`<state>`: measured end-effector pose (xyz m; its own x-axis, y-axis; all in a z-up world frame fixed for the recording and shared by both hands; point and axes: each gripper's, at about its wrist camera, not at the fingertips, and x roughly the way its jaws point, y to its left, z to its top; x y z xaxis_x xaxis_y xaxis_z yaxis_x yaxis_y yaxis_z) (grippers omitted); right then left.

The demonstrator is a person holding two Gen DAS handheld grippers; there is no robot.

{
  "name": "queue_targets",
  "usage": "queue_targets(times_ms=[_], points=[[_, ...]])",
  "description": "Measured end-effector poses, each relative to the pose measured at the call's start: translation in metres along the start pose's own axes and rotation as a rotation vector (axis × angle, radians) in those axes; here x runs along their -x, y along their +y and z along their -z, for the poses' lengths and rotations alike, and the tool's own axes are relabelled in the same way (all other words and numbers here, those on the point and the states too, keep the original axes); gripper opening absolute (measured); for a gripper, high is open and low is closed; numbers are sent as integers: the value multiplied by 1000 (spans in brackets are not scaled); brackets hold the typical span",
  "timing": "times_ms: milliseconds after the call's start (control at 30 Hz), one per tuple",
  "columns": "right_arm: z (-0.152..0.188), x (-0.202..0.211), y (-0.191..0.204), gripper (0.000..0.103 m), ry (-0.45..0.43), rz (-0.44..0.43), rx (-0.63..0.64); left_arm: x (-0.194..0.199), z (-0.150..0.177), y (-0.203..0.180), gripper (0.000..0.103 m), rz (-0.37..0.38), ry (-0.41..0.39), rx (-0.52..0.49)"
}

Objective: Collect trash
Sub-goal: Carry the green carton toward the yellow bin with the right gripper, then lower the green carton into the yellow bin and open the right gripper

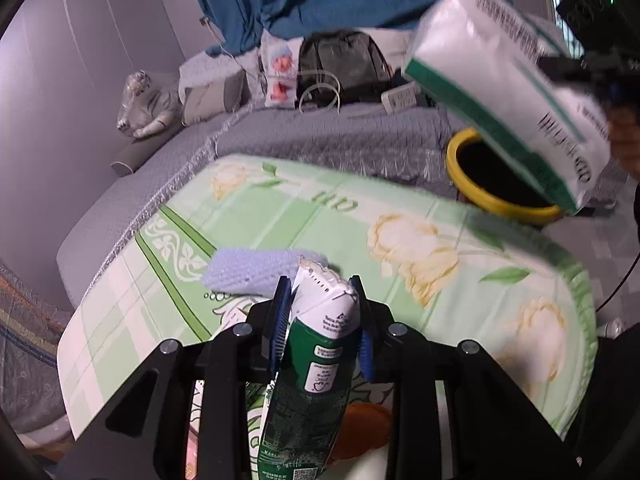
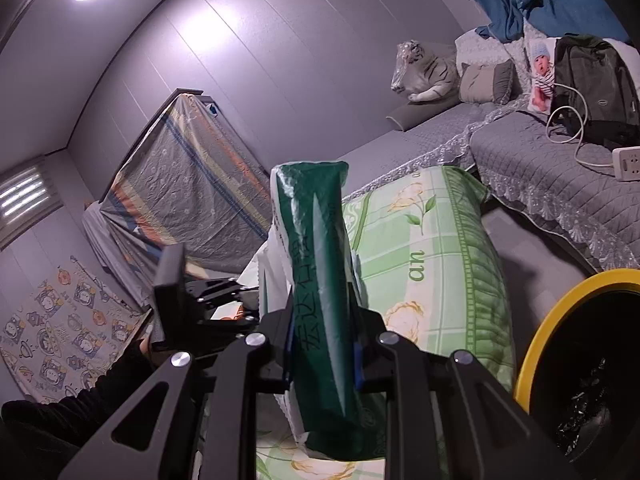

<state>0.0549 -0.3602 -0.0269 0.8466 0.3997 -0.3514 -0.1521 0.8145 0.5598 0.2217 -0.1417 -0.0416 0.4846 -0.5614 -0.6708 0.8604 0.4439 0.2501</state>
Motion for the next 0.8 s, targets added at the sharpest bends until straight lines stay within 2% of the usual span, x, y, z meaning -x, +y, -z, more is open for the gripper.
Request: queue_targets(times_ms=[300,400,500,800], points=[[-1,28,-12,19,-65,112,-52,48,-32,-10,26,-53,-198,112],[-1,43,-21,19,-98,170,-83,55,-48,-19,26,-33,-238,118],[0,60,-37,19,-123,216,-117,51,-66,-32,26,-20,-260,120],[8,109,-97,19,-196,427,-226,12,-121,-87,26,101,-295,117]])
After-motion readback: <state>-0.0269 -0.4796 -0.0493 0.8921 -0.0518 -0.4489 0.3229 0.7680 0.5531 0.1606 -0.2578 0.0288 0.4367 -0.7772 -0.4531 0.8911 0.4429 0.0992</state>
